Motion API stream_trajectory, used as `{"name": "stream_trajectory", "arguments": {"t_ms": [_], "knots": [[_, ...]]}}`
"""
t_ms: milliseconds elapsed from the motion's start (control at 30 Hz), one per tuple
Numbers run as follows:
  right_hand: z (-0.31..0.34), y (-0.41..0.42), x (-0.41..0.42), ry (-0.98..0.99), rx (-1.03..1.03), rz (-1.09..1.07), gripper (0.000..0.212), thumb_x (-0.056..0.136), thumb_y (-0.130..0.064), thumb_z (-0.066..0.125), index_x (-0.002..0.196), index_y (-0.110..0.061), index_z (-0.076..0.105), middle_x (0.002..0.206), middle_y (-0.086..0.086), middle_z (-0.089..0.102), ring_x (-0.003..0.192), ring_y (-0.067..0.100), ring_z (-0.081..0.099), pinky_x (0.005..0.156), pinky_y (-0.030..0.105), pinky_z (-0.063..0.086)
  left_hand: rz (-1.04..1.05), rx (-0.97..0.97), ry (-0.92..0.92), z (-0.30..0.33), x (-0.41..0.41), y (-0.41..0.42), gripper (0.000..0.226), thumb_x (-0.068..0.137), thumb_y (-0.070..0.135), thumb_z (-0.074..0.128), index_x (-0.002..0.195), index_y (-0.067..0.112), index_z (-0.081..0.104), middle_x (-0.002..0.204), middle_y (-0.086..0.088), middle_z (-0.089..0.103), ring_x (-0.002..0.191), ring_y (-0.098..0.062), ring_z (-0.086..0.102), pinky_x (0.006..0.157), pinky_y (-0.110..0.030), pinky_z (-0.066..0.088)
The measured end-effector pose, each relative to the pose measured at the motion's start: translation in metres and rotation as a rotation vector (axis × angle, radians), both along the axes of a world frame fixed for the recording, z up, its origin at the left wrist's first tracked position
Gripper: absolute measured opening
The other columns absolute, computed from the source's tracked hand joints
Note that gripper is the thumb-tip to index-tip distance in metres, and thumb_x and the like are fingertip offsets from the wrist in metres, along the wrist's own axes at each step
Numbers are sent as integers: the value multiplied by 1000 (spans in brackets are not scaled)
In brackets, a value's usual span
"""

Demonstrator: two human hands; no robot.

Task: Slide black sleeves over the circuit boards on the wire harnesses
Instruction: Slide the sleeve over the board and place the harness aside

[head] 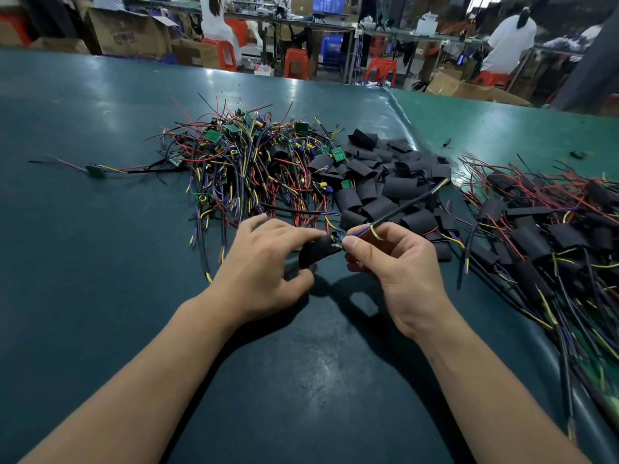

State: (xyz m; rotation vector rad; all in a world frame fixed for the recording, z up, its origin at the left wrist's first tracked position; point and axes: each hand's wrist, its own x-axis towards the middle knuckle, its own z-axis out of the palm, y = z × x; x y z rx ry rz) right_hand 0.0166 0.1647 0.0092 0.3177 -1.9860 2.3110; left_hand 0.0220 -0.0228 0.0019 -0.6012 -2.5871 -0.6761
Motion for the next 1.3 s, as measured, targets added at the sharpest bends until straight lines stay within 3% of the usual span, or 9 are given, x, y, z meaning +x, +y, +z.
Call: {"name": "stream_trajectory", "arguments": {"t_ms": [167, 333, 433, 700, 900, 1100, 1233, 1300], "knots": [[-1, -5, 3, 10, 49, 18, 19, 81, 0, 74, 74, -17, 71, 65, -1, 66, 62, 9, 60, 61, 18, 51, 34, 71, -99, -3, -1, 4, 38, 74, 22, 48, 109, 19, 59, 93, 2, 65, 93, -20, 57, 108, -38, 30], [-2, -8, 3, -29, 28, -4, 16, 82, 1, 72, 77, -13, 68, 65, -2, 66, 62, 9, 59, 60, 17, 50, 52, 88, -139, -5, -4, 5, 28, 73, 17, 39, 100, 23, 42, 90, 1, 61, 86, -14, 43, 95, -25, 26], [-2, -10, 2, -61, -10, -10, 19, 82, 2, 72, 75, -15, 69, 65, -1, 67, 60, 10, 60, 59, 18, 51, 68, 89, -134, -3, -4, 5, 30, 70, 15, 39, 99, 22, 40, 86, 0, 57, 81, -19, 41, 92, -28, 29], [-7, -10, 4, 52, 149, -60, 20, 83, 0, 73, 76, -17, 66, 64, -5, 64, 61, 10, 58, 60, 21, 52, 82, -53, -47, -1, -2, 8, 37, 66, 12, 41, 102, 12, 50, 89, -1, 57, 91, -26, 53, 110, -46, 28], [-10, -11, 4, 112, 202, -22, 18, 83, -6, 76, 77, -21, 68, 67, -4, 67, 64, 7, 59, 63, 20, 52, 47, -94, -34, -2, 0, 10, 35, 67, 10, 42, 101, 12, 50, 85, 0, 59, 92, -25, 53, 112, -48, 26], [-9, -13, 5, 64, 117, 46, 13, 79, -6, 78, 76, -15, 69, 68, -3, 69, 64, 6, 62, 61, 18, 52, 32, -86, -20, -1, 0, 15, 39, 64, 14, 42, 102, 11, 53, 82, -1, 58, 88, -28, 55, 102, -43, 33], [-5, -12, 4, 31, 15, 14, 19, 80, 2, 74, 76, -16, 70, 71, 1, 71, 65, 12, 67, 64, 20, 54, 30, 37, 33, 2, -1, 7, 52, 72, 33, 54, 118, 13, 60, 97, 1, 65, 93, -26, 59, 91, -42, 40], [-2, -9, 3, -7, -77, 0, 15, 75, -3, 75, 74, -18, 73, 73, 4, 72, 68, 16, 69, 66, 22, 56, 17, 89, 81, 4, -2, 1, 53, 73, 39, 56, 118, 12, 66, 98, 3, 67, 90, -25, 60, 90, -42, 41]]}}
